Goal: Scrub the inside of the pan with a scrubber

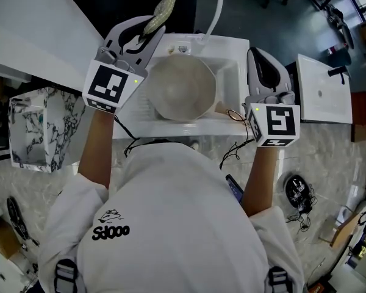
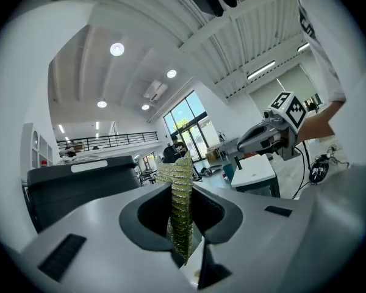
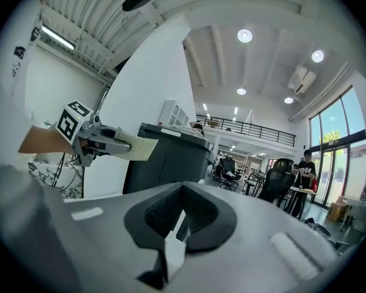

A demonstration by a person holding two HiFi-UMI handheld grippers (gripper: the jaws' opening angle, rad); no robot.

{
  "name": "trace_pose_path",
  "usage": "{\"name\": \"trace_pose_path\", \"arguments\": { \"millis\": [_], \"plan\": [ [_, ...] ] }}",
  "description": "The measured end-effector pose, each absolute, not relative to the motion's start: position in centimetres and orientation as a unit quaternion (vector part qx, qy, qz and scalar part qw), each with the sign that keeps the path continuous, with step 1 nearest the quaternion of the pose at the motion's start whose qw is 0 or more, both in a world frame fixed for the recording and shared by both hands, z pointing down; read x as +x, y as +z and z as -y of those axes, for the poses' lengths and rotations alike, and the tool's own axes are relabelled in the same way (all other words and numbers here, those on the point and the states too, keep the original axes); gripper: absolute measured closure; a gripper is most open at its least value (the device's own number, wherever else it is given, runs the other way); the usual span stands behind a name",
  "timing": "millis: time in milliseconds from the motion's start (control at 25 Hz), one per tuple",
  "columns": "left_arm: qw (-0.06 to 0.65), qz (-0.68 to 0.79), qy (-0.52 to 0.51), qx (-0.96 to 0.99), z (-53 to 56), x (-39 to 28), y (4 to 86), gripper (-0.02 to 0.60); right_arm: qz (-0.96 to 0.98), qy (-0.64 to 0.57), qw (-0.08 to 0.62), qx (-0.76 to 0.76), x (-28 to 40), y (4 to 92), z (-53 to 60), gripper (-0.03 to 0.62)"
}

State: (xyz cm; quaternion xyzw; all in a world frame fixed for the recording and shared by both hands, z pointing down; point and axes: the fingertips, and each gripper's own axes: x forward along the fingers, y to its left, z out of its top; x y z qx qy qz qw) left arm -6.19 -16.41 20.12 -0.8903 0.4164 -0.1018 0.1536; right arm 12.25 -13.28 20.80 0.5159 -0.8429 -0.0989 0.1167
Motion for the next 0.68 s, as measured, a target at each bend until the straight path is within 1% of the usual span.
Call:
{"name": "trace_pose_path", "arguments": {
  "millis": [400, 680],
  "plan": [
    [0.160, -0.403, -0.101, -0.895, 15.86, -5.42, 20.11, 0.514, 0.846, -0.094, 0.116, 0.512, 11.90, 21.26, 12.91, 0.586],
    [0.152, -0.397, -0.100, -0.900, 15.79, -5.43, 20.53, 0.512, 0.848, -0.093, 0.119, 0.507, 11.67, 21.63, 12.60, 0.586]
  ]
}}
